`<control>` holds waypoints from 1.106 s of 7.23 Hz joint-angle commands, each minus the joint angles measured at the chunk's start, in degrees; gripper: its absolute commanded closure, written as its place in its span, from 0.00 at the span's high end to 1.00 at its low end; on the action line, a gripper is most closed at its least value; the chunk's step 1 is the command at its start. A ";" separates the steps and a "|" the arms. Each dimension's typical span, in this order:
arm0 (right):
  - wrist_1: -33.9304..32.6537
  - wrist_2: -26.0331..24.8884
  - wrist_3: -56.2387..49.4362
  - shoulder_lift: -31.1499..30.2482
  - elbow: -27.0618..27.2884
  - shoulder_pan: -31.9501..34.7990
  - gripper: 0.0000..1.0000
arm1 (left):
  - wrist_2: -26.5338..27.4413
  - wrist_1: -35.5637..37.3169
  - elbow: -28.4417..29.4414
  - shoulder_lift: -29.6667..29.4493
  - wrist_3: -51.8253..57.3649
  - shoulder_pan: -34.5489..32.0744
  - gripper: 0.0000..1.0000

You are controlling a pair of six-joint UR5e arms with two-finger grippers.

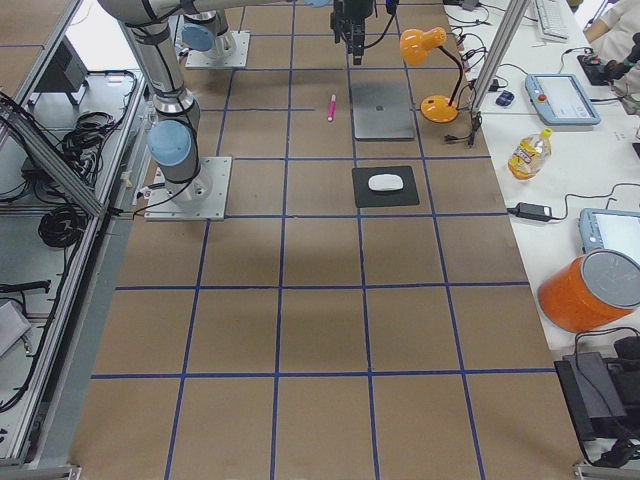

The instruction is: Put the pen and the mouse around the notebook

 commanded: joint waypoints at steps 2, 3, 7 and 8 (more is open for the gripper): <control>0.01 0.09 0.13 -0.11 0.44 0.05 1.00 | 4.79 -25.89 12.63 5.49 20.33 5.54 1.00; 0.01 0.09 0.14 -0.20 0.44 0.14 1.00 | 6.02 -27.95 13.09 7.16 23.20 6.78 1.00; 0.01 -0.26 0.14 -0.29 0.44 -0.04 1.00 | 6.65 -28.76 9.86 14.37 29.01 6.61 1.00; 0.10 -0.26 0.14 -0.37 0.44 -0.04 1.00 | 6.38 -26.50 6.71 15.52 28.94 6.79 1.00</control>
